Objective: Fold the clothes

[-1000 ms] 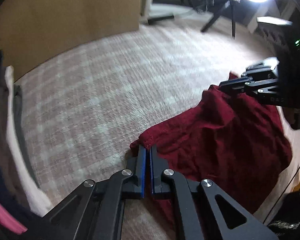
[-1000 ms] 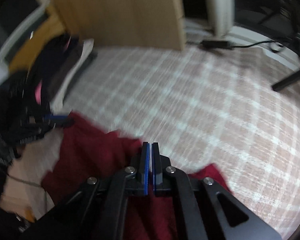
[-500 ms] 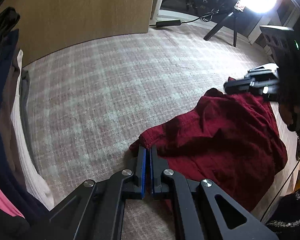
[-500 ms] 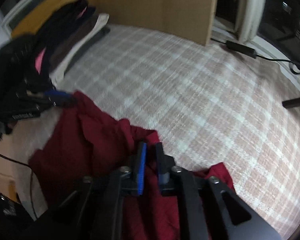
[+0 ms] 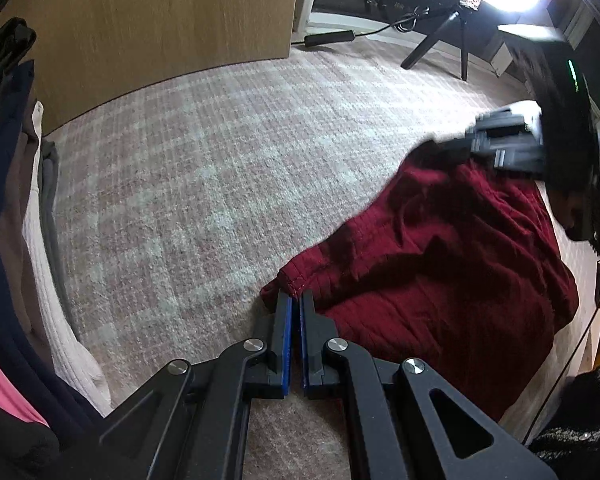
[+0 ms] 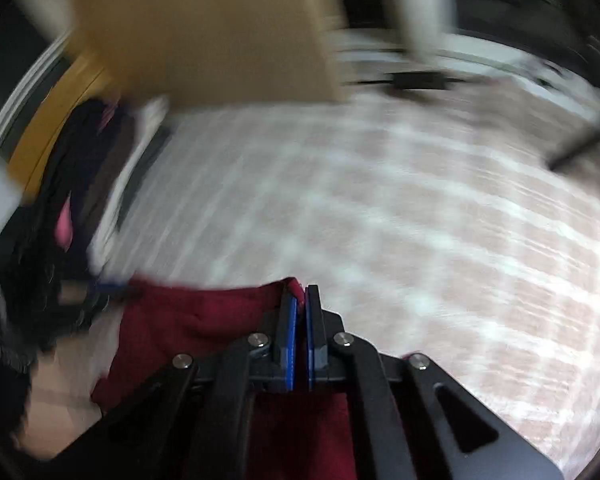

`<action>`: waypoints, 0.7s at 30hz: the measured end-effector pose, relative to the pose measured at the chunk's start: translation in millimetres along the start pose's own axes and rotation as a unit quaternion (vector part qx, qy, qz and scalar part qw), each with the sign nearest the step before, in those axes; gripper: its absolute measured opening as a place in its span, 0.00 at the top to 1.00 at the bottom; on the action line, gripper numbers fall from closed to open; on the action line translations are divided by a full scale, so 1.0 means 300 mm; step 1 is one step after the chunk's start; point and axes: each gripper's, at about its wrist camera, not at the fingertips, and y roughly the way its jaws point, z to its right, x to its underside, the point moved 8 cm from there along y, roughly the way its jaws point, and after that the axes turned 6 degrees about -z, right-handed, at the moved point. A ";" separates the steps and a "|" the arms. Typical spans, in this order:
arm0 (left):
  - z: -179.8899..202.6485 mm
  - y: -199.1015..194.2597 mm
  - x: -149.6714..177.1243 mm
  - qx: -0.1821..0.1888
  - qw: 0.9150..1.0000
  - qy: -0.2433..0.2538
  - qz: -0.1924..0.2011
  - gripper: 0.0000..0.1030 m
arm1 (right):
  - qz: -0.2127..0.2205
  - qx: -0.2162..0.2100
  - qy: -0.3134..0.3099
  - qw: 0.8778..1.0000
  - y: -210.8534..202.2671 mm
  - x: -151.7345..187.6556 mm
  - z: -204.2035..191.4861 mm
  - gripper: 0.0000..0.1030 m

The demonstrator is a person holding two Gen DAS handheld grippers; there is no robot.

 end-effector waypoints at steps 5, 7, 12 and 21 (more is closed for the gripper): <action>-0.019 -0.009 0.002 -0.004 1.000 -0.008 0.004 0.97 | 0.017 0.031 0.028 0.999 -0.027 -0.019 0.077 0.81; -0.026 -0.018 -0.001 -0.006 1.000 -0.010 0.008 0.97 | 0.007 0.021 0.016 1.000 -0.025 -0.010 0.051 0.69; -0.028 -0.036 -0.007 -0.015 1.000 -0.006 0.010 0.96 | 0.001 0.041 -0.025 0.999 -0.037 0.029 0.016 0.62; -0.026 -0.164 0.079 -0.048 0.999 -0.006 0.014 0.89 | 0.077 0.068 0.101 0.989 -0.506 0.339 0.204 0.62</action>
